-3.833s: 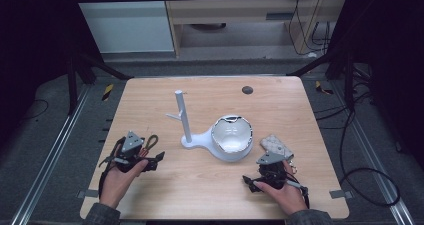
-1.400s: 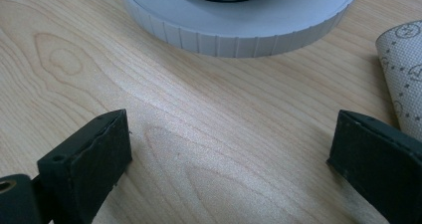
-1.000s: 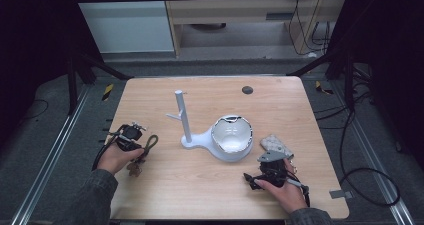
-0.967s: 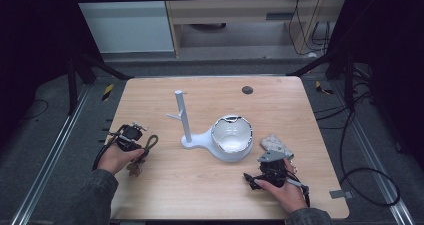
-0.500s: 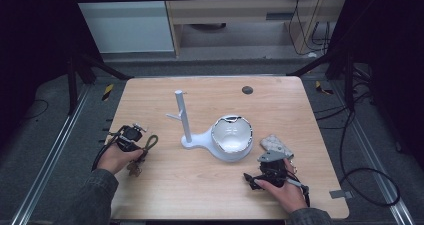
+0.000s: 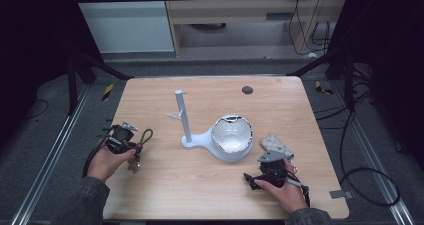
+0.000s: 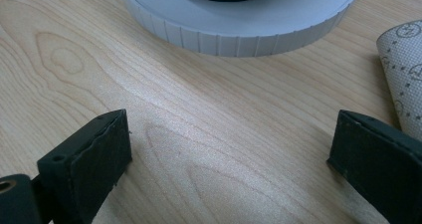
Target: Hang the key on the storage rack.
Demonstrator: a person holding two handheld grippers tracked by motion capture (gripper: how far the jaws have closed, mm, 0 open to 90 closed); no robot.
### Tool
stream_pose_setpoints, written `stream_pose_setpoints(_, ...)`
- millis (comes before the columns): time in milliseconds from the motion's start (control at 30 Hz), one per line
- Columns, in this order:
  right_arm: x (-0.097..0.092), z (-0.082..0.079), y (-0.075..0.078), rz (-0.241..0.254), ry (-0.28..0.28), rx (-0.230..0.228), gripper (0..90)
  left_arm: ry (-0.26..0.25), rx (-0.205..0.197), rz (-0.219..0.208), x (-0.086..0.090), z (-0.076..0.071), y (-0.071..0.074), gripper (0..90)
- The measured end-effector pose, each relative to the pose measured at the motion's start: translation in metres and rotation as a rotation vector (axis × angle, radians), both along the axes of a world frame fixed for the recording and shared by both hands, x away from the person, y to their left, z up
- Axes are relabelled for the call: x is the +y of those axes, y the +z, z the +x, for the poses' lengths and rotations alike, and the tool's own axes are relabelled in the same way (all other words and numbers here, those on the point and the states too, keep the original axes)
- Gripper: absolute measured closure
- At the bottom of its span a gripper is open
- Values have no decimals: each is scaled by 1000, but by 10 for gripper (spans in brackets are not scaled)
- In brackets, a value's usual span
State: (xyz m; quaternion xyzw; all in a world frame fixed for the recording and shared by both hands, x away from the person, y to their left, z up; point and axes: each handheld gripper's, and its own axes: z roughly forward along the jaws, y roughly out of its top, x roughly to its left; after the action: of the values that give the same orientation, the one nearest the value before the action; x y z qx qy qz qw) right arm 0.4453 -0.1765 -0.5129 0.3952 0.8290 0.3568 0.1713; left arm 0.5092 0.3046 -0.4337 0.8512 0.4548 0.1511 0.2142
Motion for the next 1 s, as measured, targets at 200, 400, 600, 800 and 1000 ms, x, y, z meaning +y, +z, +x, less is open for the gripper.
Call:
stream_pose_setpoints(200, 0, 0, 0, -1, 1, -1, 28, 2, -110, -69, 8, -19, 10, 660)
stream_pose_setpoints(400, 0, 0, 0, -1, 3, -2, 28, -8, -214, -120, 6, -35, 20, 661)
stream_pose_setpoints(600, 0, 0, 0, -1, 2, -1, 28, -33, -301, -145, -5, -51, 33, 661)
stream_pose_setpoints(800, 0, 0, 0, -1, 2, -2, 28, -42, -343, -168, -9, -59, 37, 661)
stream_pose_setpoints(1000, 0, 0, 0, -2, 2, -1, 28, -52, -370, -190, -12, -63, 40, 661)
